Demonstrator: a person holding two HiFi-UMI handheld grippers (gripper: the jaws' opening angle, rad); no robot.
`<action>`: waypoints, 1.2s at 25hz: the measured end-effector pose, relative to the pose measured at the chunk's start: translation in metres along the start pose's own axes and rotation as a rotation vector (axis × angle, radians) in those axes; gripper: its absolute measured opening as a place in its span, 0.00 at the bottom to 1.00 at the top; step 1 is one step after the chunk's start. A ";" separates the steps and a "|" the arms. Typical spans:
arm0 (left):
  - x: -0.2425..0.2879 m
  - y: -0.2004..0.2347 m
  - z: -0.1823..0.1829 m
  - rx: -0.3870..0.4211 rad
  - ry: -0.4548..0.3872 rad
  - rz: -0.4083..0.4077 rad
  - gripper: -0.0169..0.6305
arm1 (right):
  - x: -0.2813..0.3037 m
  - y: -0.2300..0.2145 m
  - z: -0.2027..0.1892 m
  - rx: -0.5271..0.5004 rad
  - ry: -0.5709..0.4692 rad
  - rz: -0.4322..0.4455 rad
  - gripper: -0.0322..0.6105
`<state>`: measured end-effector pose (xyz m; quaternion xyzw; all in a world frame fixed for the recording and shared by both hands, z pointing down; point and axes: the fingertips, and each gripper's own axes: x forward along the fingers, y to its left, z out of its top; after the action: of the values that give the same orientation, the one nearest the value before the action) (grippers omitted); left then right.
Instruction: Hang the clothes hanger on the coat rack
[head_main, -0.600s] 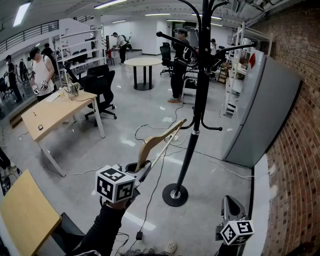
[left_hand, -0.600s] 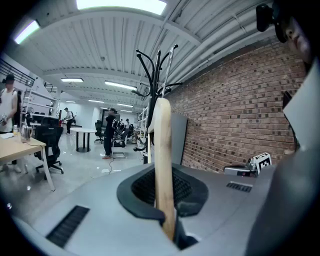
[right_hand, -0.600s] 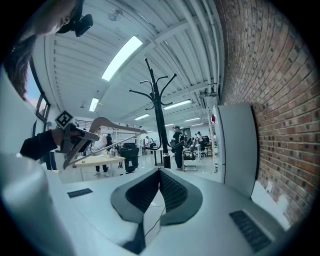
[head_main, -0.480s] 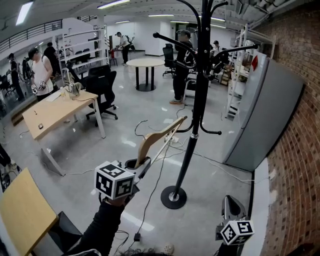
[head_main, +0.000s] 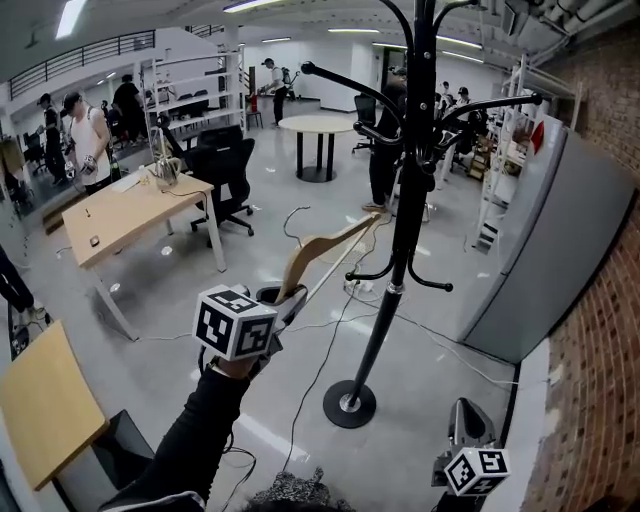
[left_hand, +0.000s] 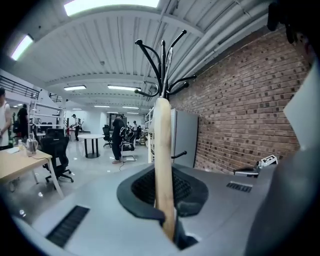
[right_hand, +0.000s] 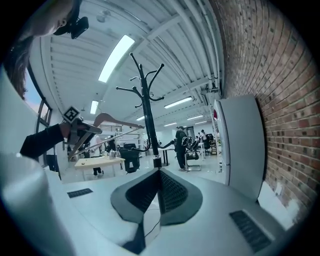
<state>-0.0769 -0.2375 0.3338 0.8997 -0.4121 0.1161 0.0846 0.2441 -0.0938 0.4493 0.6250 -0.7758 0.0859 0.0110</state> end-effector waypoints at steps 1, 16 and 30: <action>0.006 0.004 0.003 0.001 0.005 0.004 0.04 | 0.004 -0.003 0.000 0.000 0.003 0.002 0.06; 0.111 0.056 0.065 0.020 0.020 -0.093 0.04 | 0.081 -0.048 0.020 0.011 -0.012 -0.092 0.06; 0.203 0.054 0.127 0.061 0.001 -0.199 0.04 | 0.092 -0.079 0.019 0.045 -0.022 -0.207 0.06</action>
<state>0.0286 -0.4503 0.2722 0.9384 -0.3167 0.1199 0.0683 0.3024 -0.2017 0.4515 0.7028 -0.7050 0.0947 -0.0029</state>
